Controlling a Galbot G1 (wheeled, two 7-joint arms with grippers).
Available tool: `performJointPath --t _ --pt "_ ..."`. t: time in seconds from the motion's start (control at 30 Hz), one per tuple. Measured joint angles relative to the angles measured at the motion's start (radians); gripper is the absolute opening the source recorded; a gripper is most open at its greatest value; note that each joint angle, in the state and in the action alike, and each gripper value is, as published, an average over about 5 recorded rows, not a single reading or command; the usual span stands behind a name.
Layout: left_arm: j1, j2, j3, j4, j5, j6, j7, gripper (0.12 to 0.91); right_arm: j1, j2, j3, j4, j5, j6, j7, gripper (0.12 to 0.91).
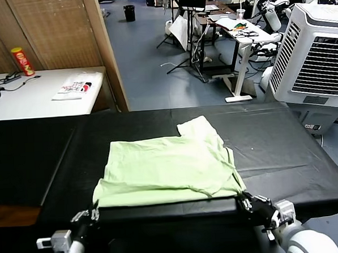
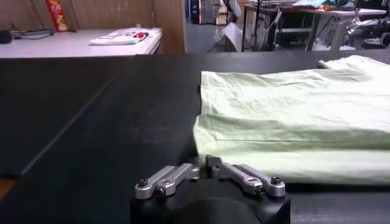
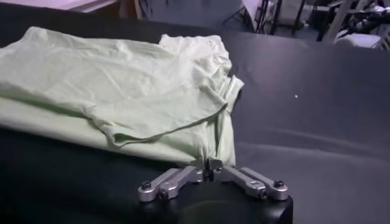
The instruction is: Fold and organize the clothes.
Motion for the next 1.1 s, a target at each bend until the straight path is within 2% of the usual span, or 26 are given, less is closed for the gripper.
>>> performJointPath --t 0.07,0.17,0.3,0.47,0.6,0.8,0.93,1.1 --pt "0.007 0.010 -0.009 -0.023 -0.014 0.024 -0.020 0.641 0.008 -0.006 0.016 0.024 0.021 -0.020 0.009 0.723" --pt "0.005 0.029 -0.028 -0.065 -0.044 0.046 -0.039 0.760 0.044 -0.021 0.033 0.042 0.061 -0.021 0.017 0.787" --pt "-0.028 0.056 -0.052 -0.102 -0.100 0.045 -0.049 0.795 0.153 -0.046 0.017 0.008 0.090 0.042 0.022 0.797" --pt "-0.142 0.106 -0.044 -0.073 -0.190 0.036 -0.051 0.798 0.377 -0.046 -0.071 -0.141 0.114 0.104 0.052 0.798" --pt "-0.297 0.157 -0.001 0.023 -0.275 0.040 -0.057 0.798 0.593 -0.020 -0.185 -0.311 0.115 0.122 0.061 0.798" --pt "-0.580 0.214 0.125 0.255 -0.355 0.049 -0.055 0.798 0.883 0.049 -0.349 -0.598 0.097 0.130 0.055 0.798" --pt "-0.758 0.219 0.223 0.421 -0.375 0.067 -0.038 0.798 1.035 0.108 -0.426 -0.793 0.077 0.140 0.022 0.798" --pt "-0.931 0.210 0.324 0.602 -0.394 0.111 -0.004 0.798 1.176 0.188 -0.491 -1.021 0.058 0.142 -0.017 0.798"
